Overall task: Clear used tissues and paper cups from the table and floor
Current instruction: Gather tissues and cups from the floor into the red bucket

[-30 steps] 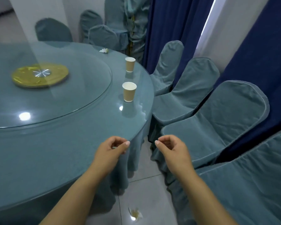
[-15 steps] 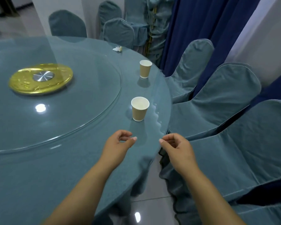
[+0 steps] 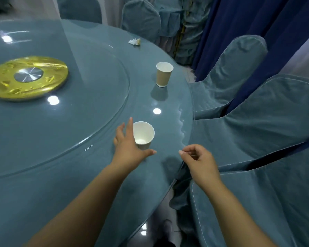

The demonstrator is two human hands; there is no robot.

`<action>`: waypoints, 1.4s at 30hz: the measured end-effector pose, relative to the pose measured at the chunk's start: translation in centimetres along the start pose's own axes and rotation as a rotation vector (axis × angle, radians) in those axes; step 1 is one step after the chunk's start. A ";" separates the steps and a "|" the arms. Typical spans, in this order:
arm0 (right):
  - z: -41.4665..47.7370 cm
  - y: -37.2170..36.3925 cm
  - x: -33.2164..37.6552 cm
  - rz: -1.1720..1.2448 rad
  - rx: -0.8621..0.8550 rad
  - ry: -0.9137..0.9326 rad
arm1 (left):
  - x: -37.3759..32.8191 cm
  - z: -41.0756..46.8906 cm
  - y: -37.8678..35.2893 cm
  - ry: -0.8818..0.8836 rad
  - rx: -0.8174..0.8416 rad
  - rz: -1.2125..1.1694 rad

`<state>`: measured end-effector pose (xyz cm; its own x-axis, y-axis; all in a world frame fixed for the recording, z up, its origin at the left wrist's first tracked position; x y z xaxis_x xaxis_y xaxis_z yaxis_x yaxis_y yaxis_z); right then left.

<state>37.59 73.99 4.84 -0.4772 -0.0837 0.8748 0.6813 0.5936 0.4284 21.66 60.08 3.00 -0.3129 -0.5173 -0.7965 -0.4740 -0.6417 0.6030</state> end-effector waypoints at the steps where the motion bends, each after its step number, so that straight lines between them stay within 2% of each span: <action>1: 1.4 0.4 0.2 -0.010 0.027 0.014 | 0.1 0.7 -0.6 0.027 -0.008 0.014; 7: 9.0 2.5 1.2 -0.035 0.158 0.049 | -0.4 3.1 -3.3 0.101 -0.125 0.009; 14: 14.6 0.4 3.0 -0.070 0.264 0.065 | -1.6 5.8 -2.2 0.117 -0.251 0.015; 21: 20.7 -2.2 5.5 -0.094 0.224 0.070 | -4.2 12.1 1.6 0.016 -0.385 -0.011; 28: 27.3 -3.7 8.5 -0.128 0.155 0.111 | -5.1 18.1 3.5 -0.017 -0.417 -0.081; 36: 37.9 -5.3 12.6 -0.349 0.077 0.312 | -5.5 24.5 2.3 0.112 -0.418 -0.141; 42: 44.9 -8.6 13.8 -0.593 0.250 0.334 | -5.6 28.1 0.6 0.277 -0.474 -0.241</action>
<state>0.20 103.65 3.04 -0.5051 -0.6644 0.5509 0.1939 0.5346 0.8225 0.02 78.56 6.58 0.0141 -0.4129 -0.9107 -0.0660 -0.9092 0.4112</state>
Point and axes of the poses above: each hand's wrist, its own z-axis towards the middle knuckle, its own y-axis out of the back of the hand, x = y × z, the point moved 3 cm from there along z, towards the middle knuckle, and after that the axes turned 6 degrees about -y, right-handed, at the moved point
